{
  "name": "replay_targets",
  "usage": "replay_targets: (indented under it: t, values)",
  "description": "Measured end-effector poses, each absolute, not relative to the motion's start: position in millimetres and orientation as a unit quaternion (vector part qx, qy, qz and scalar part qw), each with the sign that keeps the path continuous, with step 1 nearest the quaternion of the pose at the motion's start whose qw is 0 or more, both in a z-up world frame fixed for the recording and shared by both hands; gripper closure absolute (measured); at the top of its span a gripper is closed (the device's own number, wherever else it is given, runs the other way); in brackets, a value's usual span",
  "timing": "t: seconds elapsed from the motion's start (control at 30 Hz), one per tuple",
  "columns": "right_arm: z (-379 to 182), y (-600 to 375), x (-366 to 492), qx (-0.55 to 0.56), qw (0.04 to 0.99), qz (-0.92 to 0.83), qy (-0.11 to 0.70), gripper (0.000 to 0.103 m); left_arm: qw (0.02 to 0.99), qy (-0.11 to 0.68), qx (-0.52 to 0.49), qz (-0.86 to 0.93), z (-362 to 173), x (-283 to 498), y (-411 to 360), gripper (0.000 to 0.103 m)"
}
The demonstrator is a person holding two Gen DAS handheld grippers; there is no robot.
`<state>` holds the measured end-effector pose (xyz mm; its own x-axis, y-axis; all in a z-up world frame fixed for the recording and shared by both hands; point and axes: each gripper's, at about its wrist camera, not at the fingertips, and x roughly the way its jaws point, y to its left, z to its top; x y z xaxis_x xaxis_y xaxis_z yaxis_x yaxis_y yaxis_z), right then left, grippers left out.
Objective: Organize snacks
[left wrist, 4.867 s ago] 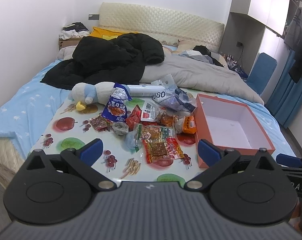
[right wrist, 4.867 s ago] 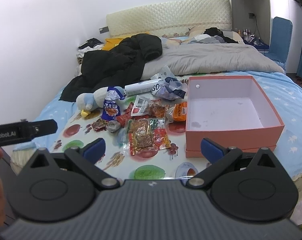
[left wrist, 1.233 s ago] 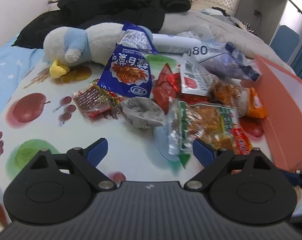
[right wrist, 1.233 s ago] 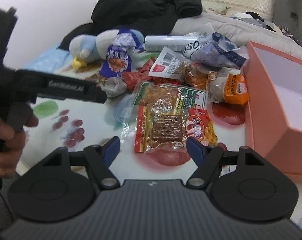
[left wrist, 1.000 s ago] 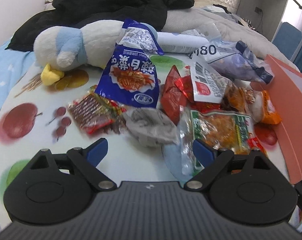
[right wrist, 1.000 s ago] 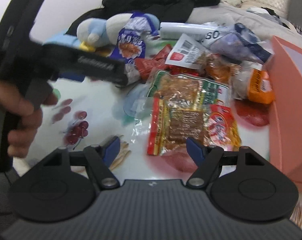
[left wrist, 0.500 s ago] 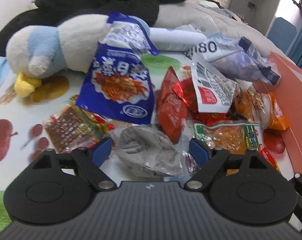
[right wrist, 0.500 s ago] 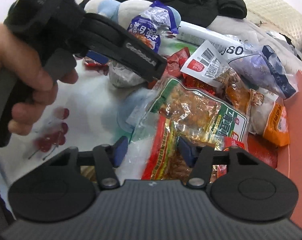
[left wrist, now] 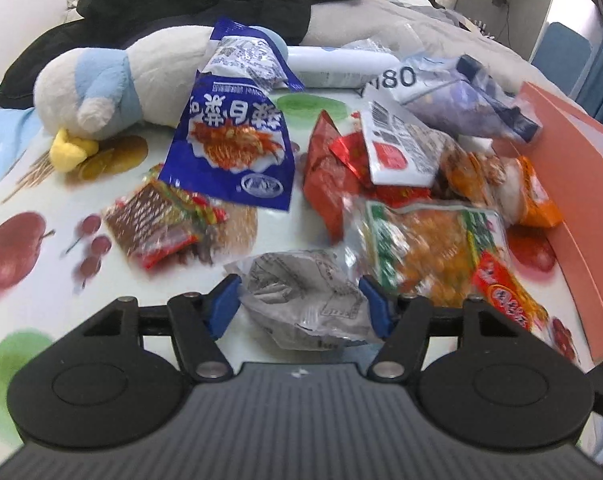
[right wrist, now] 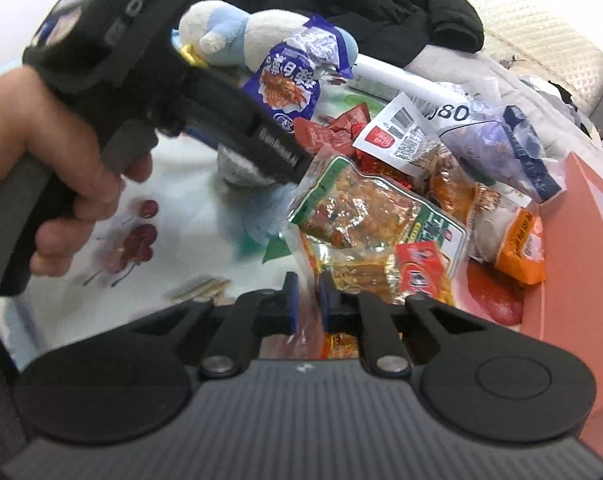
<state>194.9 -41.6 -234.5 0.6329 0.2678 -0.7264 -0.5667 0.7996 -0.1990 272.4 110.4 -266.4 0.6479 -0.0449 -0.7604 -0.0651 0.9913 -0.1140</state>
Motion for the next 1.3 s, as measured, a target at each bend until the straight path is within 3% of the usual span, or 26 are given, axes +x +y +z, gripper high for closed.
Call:
replay_targets:
  t: [0.43,0.77,0.8,0.93,1.0,1.3]
  values:
    - [-225,-73,118,-0.207,0.873,0.260,0.357,0.090,0.904,0.421,-0.079,0.010,-250,184,89,0.033]
    - [-228,-107,104,-0.201,0.871,0.245,0.375,0.087,0.902,0.417,-0.114,0.005,-248,160,74,0.030]
    - [-228,-112,104,-0.195,0.872,0.239,0.380,0.083,0.902,0.415,-0.120,0.002,-247,158,73,0.025]
    - [-228,-134,106,-0.113,0.881,0.219,0.404,0.034,0.902,0.416,-0.111,0.005,-246,154,68,0.021]
    - [-227,-140,105,-0.075,0.884,0.212,0.409,0.022,0.902,0.417,-0.110,0.003,-246,153,68,0.021]
    - [-220,-147,114,0.051,0.903,0.131,0.406,0.021,0.904,0.401,-0.148,0.011,-245,146,86,0.021]
